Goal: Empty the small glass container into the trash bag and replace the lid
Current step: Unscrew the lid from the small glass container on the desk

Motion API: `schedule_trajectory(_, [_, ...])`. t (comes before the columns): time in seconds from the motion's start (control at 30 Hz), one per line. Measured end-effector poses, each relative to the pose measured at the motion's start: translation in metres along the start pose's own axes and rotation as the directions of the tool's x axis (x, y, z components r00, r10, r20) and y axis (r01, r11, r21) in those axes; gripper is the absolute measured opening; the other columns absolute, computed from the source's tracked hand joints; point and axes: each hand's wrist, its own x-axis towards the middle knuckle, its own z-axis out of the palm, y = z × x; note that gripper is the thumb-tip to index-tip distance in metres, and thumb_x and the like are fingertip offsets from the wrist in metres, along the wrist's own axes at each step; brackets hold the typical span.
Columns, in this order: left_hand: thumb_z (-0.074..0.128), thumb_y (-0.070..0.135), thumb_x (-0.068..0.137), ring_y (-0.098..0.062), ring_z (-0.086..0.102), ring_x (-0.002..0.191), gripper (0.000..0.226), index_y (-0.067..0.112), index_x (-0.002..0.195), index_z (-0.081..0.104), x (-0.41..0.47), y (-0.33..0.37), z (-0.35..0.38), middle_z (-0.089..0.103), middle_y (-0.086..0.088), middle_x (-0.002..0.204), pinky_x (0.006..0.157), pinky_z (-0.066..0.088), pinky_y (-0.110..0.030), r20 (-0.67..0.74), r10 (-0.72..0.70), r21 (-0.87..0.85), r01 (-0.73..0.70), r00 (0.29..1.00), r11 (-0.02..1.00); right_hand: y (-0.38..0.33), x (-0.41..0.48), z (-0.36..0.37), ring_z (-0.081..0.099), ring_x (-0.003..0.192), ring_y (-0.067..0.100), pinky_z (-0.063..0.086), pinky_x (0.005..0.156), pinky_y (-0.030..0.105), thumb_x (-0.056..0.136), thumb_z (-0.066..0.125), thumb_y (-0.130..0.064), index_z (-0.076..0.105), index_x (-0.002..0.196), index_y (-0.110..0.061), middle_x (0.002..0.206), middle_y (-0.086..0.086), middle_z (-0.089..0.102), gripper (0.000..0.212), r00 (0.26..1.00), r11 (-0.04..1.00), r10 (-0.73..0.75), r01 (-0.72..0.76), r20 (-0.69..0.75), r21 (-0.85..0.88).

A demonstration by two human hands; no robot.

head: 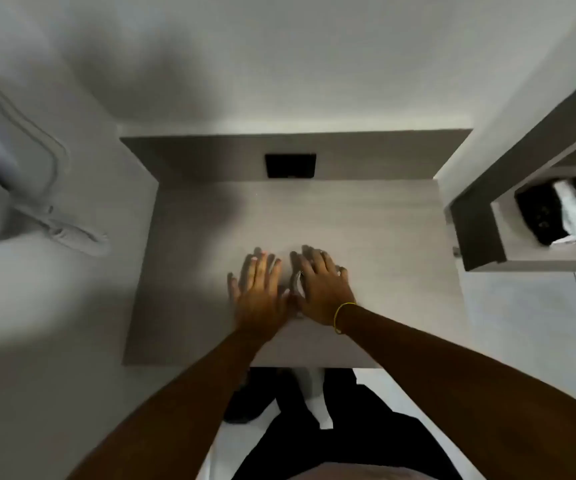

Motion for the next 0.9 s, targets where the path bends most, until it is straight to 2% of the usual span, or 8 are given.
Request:
schedule_trajectory(0.1, [0.039, 0.052, 0.109, -0.030, -0.002, 0.168, 0.072, 0.025, 0.171, 0.014, -0.013, -0.006, 0.037, -0.001, -0.010, 0.182, 0.127, 0.016, -0.068, 0.142, -0.029, -0.002, 0.029, 0.989, 1.000, 0.011, 0.007, 0.017, 0.034, 0.153, 0.036, 0.046, 0.104, 0.054, 0.076, 0.059, -0.069, 0.034, 0.159, -0.025, 0.168, 0.007, 0.032, 0.097, 0.999, 0.999, 0.013, -0.011, 0.037, -0.050])
schedule_trajectory(0.23, [0.039, 0.047, 0.109, -0.032, -0.004, 0.168, 0.068, 0.024, 0.170, 0.019, -0.015, -0.011, 0.062, 0.000, -0.010, 0.182, 0.126, 0.010, -0.072, 0.113, -0.029, -0.044, 0.035, 0.993, 0.998, 0.018, 0.012, 0.021, 0.047, 0.136, 0.038, 0.049, 0.092, 0.050, 0.066, 0.068, -0.057, 0.042, 0.149, -0.020, 0.154, 0.009, 0.043, 0.095, 1.000, 0.995, -0.015, 0.016, 0.015, -0.093])
schedule_trajectory(0.4, [0.037, 0.047, 0.108, -0.031, -0.004, 0.168, 0.068, 0.025, 0.170, 0.019, -0.017, -0.011, 0.076, 0.002, -0.010, 0.182, 0.126, 0.011, -0.075, 0.048, -0.027, -0.038, 0.029, 0.998, 0.999, 0.024, 0.017, 0.011, 0.050, 0.125, 0.039, 0.051, 0.089, 0.046, 0.056, 0.078, -0.043, 0.044, 0.146, -0.015, 0.143, 0.012, 0.046, 0.100, 0.998, 0.994, -0.013, 0.020, 0.068, -0.103])
schedule_trajectory(0.5, [0.035, 0.048, 0.107, -0.031, -0.002, 0.168, 0.070, 0.025, 0.170, 0.019, -0.014, -0.012, 0.078, 0.004, -0.011, 0.182, 0.126, 0.012, -0.076, 0.038, -0.029, -0.043, 0.031, 0.999, 0.999, 0.022, 0.020, 0.003, 0.049, 0.123, 0.041, 0.055, 0.090, 0.048, 0.058, 0.082, -0.040, 0.046, 0.142, -0.013, 0.139, 0.015, 0.046, 0.096, 0.994, 0.995, -0.008, 0.019, 0.111, -0.098])
schedule_trajectory(0.63, [0.044, 0.046, 0.108, -0.032, 0.000, 0.168, 0.069, 0.025, 0.170, 0.021, -0.016, -0.012, 0.081, 0.005, -0.011, 0.182, 0.126, 0.011, -0.076, 0.007, -0.035, -0.045, 0.035, 0.999, 0.998, 0.020, 0.021, -0.003, 0.049, 0.123, 0.043, 0.056, 0.092, 0.052, 0.062, 0.086, -0.036, 0.048, 0.138, -0.011, 0.138, 0.018, 0.045, 0.088, 0.990, 0.998, 0.002, 0.007, 0.143, -0.064])
schedule_trajectory(0.9, [0.040, 0.047, 0.110, -0.030, -0.004, 0.168, 0.067, 0.027, 0.170, 0.020, -0.016, -0.013, 0.086, 0.003, -0.009, 0.182, 0.127, 0.009, -0.074, -0.023, -0.031, -0.059, 0.029, 0.999, 0.998, 0.017, 0.017, -0.004, 0.045, 0.129, 0.044, 0.053, 0.098, 0.054, 0.066, 0.085, -0.034, 0.038, 0.149, -0.012, 0.143, 0.020, 0.042, 0.098, 0.986, 0.999, -0.001, 0.009, 0.169, -0.047])
